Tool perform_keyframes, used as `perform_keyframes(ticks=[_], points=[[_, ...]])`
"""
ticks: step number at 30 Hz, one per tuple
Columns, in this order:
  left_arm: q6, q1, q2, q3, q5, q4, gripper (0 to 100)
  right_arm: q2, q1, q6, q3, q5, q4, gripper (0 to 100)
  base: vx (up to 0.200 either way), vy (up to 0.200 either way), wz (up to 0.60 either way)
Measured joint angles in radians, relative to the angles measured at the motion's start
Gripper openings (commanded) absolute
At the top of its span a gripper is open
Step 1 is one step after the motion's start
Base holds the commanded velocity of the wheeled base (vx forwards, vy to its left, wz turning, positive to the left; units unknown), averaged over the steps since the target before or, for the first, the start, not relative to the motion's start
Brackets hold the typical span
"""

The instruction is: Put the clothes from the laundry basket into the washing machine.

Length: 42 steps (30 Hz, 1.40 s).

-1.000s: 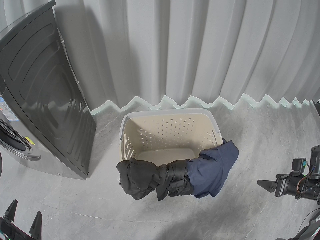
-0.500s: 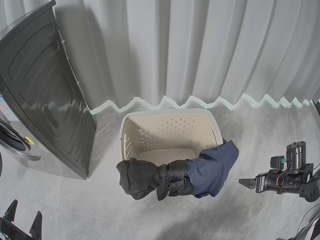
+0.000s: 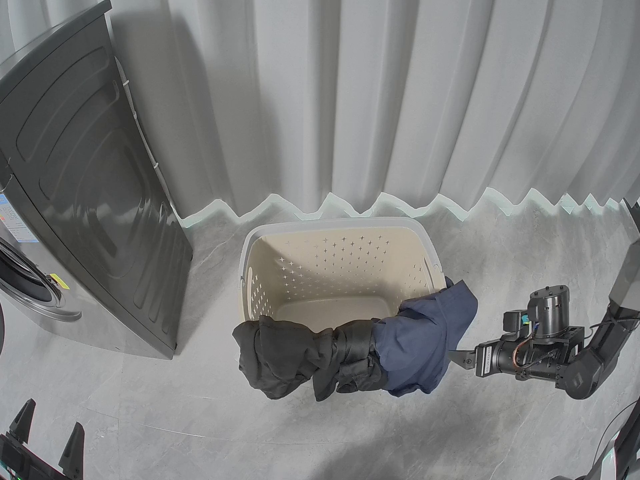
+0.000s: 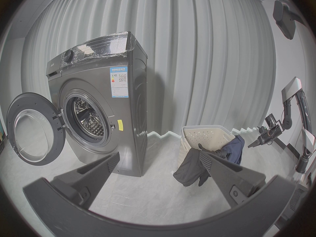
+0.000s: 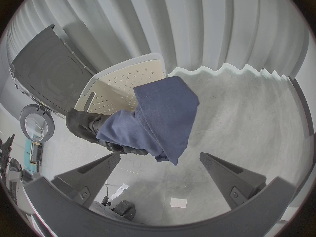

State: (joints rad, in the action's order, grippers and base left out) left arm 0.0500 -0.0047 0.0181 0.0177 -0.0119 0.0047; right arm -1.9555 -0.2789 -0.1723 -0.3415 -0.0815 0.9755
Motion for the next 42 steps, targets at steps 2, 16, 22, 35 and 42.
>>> perform_keyframes(ticks=[2, 16, 22, 35, 42], points=[[0.0, 0.0, 0.0, 0.0, 0.0, 0.0, 100, -0.039, -0.001, 0.003, -0.014, -0.003, 0.026, 100, 0.0, 0.0, 0.0], [0.0, 0.0, 0.0, 0.0, 0.0, 0.0, 100, -0.193, -0.01, 0.015, -0.147, -0.016, 0.044, 100, 0.0, 0.0, 0.0], [0.0, 0.0, 0.0, 0.0, 0.0, 0.0, 100, -0.247, -0.01, 0.024, -0.201, -0.013, 0.045, 100, 0.0, 0.0, 0.0], [0.0, 0.0, 0.0, 0.0, 0.0, 0.0, 100, -0.301, -0.01, 0.017, -0.26, -0.022, 0.116, 0, 0.0, 0.0, 0.0], [0.0, 0.0, 0.0, 0.0, 0.0, 0.0, 100, -0.302, -0.014, 0.012, -0.244, -0.032, 0.121, 0, 0.0, 0.0, 0.0]])
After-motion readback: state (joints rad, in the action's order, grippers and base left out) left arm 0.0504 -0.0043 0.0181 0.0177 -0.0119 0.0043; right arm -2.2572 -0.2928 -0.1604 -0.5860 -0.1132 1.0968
